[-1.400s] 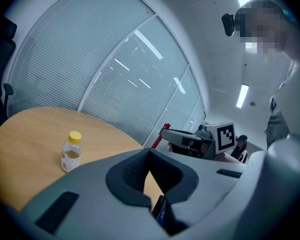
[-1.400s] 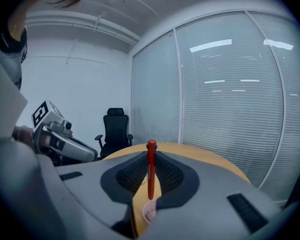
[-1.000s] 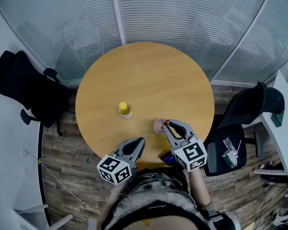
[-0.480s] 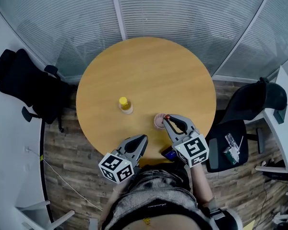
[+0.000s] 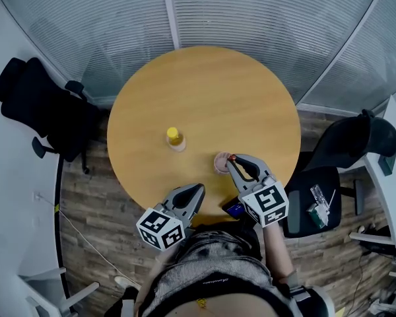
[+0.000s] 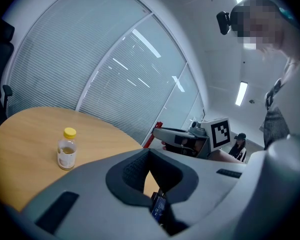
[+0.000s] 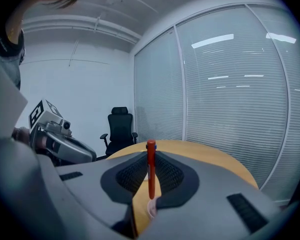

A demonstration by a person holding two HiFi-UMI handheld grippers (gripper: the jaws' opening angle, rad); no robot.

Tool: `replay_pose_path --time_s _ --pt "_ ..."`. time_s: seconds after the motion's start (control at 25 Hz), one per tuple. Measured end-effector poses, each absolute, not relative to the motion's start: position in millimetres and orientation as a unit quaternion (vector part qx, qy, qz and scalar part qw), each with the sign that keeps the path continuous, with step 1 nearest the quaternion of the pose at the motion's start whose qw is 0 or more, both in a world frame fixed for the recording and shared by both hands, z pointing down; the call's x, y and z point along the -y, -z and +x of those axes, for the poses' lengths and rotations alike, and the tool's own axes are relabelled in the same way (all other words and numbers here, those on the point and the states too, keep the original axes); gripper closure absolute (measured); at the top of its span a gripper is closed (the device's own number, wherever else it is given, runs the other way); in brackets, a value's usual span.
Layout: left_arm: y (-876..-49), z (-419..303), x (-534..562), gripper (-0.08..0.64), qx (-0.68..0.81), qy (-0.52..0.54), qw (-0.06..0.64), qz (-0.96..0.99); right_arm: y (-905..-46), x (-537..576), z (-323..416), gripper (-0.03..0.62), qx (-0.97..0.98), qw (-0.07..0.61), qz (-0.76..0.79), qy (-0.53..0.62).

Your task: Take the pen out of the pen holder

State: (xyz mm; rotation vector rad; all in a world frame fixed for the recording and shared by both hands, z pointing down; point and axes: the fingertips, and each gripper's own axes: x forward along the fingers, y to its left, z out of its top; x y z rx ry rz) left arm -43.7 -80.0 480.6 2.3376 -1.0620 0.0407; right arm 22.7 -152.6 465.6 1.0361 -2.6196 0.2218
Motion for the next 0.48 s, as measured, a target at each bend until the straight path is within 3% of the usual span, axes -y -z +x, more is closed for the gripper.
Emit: replay_pose_path --time_s 0.48 --pt "-481.0 -39.6 78.6 0.557 0.389 -0.017 0.286 0.875 -462.8 154.7 32.7 0.534 0.912 0.143 0.374 -0.091"
